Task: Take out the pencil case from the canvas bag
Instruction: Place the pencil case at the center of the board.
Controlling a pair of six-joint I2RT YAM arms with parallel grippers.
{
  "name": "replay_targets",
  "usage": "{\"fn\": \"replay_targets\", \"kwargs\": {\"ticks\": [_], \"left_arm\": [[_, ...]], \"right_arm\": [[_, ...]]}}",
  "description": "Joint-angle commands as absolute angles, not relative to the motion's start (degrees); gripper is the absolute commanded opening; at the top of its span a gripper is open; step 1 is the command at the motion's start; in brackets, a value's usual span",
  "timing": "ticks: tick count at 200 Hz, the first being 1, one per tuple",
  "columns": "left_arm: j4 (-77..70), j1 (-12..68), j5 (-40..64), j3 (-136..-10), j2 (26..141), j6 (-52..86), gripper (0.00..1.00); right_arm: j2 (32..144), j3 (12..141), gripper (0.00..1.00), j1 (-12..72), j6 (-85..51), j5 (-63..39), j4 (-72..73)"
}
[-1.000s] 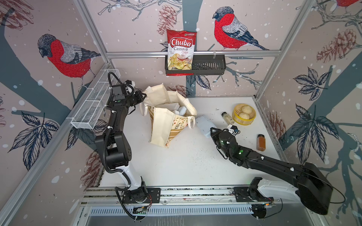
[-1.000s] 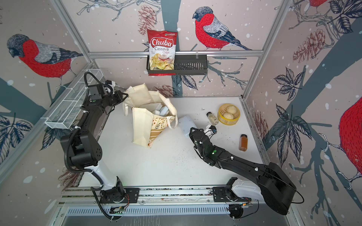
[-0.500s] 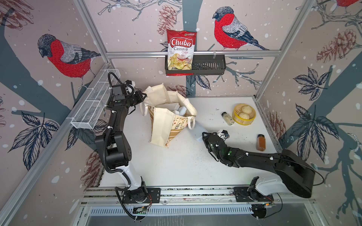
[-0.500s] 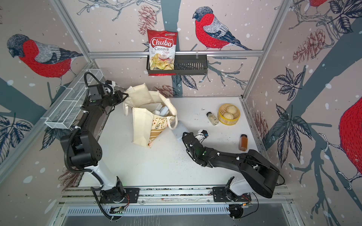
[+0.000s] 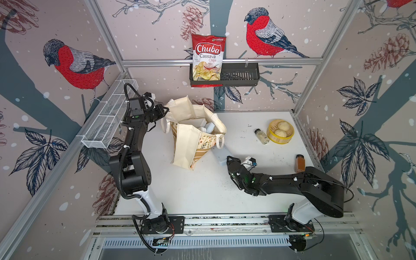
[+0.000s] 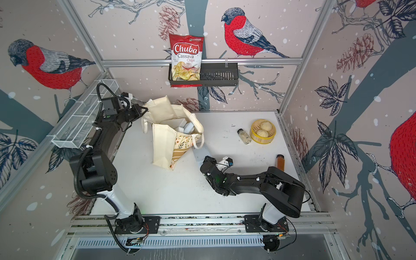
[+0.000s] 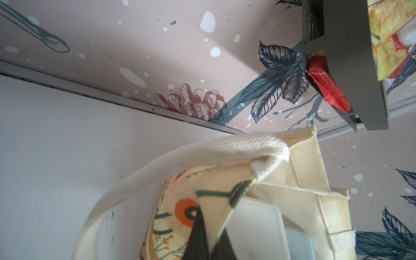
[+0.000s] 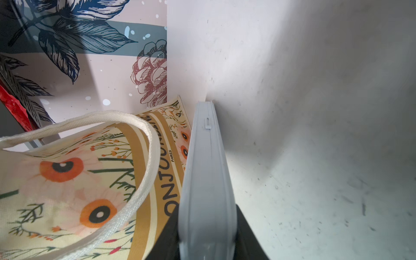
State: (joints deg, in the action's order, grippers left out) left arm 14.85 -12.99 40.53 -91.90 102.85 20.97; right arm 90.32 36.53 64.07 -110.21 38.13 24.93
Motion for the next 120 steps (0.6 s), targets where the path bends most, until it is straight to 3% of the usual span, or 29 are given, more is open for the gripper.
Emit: {"fn": "replay_targets", "kwargs": {"ticks": [1,47,120], "left_arm": [[12.6,-13.1,43.4,-91.8,102.4,21.0,0.0],[12.4,-13.1,43.7,-91.8,102.6,21.1,0.0],[11.9,-13.1,44.1,-91.6,102.7,21.6,0.0]], "right_arm": [[91.2,36.7,0.0,65.3,-118.0,41.2,19.8],[91.4,38.5,0.14,67.6,-124.0,47.1,13.6],[88.4,37.2,0.08,66.8,-120.8,55.7,14.2]]}}
